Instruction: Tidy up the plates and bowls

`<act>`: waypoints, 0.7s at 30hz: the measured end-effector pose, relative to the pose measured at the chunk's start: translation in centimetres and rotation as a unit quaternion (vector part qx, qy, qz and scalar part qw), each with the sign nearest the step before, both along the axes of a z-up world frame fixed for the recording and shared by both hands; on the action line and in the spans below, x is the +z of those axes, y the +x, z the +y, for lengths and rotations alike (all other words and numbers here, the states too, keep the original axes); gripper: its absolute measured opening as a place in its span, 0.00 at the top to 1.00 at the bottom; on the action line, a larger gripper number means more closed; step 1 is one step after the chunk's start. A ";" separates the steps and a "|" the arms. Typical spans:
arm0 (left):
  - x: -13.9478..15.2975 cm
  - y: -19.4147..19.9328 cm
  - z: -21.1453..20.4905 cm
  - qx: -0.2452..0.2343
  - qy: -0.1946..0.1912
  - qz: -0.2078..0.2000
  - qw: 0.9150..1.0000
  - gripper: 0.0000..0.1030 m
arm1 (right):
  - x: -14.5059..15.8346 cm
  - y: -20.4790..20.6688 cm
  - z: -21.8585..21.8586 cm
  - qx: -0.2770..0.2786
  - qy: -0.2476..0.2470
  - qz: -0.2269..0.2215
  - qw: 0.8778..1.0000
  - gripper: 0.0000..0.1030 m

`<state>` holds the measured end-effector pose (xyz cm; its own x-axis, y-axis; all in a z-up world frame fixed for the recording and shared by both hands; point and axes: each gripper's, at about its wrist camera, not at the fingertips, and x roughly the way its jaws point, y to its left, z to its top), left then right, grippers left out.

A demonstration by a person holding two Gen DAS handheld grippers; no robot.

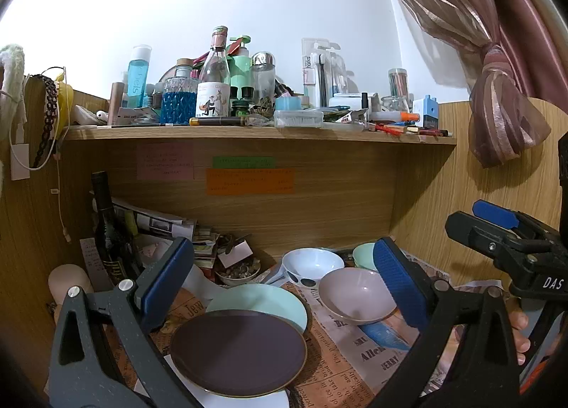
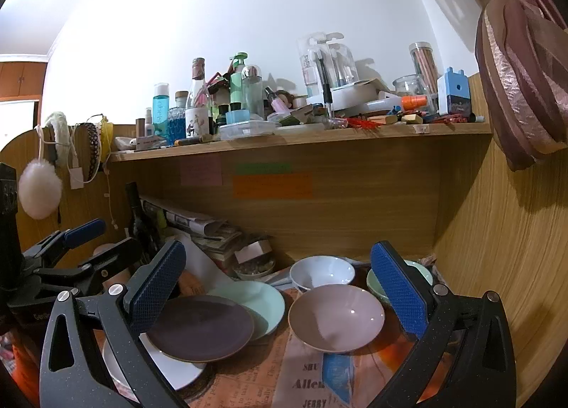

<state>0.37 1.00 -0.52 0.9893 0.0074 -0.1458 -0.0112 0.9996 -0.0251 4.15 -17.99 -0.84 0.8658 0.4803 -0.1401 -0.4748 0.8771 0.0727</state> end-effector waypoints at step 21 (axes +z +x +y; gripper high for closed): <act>-0.1 -0.2 -0.4 0.003 0.007 -0.002 1.000 0.00 | -0.1 -0.4 0.2 -0.001 0.000 -0.006 1.000 0.00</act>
<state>0.18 0.63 -0.63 0.9899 0.0147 -0.1412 -0.0165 0.9998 -0.0117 3.72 -17.80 -0.93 0.8682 0.4789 -0.1302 -0.4741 0.8779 0.0679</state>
